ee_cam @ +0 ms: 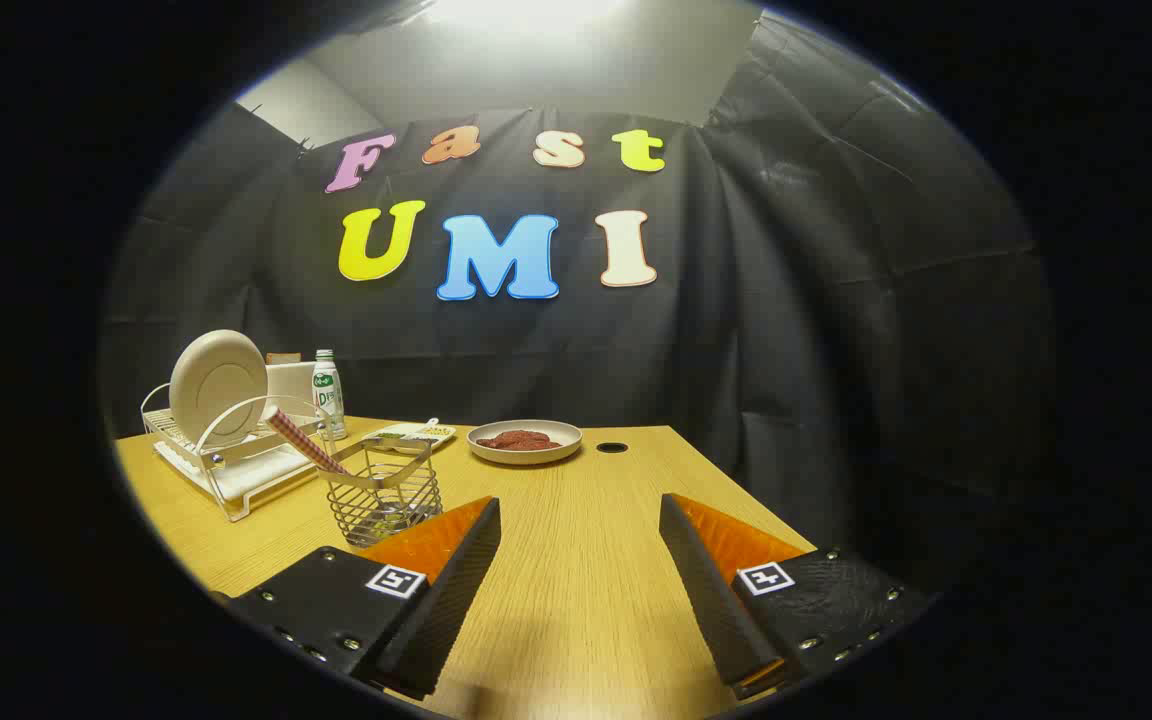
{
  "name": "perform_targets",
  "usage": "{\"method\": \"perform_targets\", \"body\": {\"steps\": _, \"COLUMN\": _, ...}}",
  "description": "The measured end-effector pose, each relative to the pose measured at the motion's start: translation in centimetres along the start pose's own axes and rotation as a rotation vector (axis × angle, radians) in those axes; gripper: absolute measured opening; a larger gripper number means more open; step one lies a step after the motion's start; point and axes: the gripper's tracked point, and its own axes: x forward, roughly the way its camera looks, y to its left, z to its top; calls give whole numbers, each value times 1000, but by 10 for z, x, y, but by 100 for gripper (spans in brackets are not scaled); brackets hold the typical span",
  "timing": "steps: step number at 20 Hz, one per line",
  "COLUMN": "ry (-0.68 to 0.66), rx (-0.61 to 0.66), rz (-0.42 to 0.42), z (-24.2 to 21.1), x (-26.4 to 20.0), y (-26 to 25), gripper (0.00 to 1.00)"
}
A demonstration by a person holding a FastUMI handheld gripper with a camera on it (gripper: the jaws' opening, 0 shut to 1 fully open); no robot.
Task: Take the plate from the dish rack, then take the spoon from the basket and place it into the plate.
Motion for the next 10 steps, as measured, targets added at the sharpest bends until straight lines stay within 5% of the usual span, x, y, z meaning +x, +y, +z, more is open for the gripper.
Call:
{"method": "perform_targets", "body": {"steps": 5, "ry": 1, "rx": 3, "rz": -5, "z": 0, "x": 7, "y": -1, "gripper": 98}}
{"method": "perform_targets", "body": {"steps": 10, "ry": 54, "rx": -7, "rz": -5, "z": -5, "x": 62, "y": 2, "gripper": 98}}
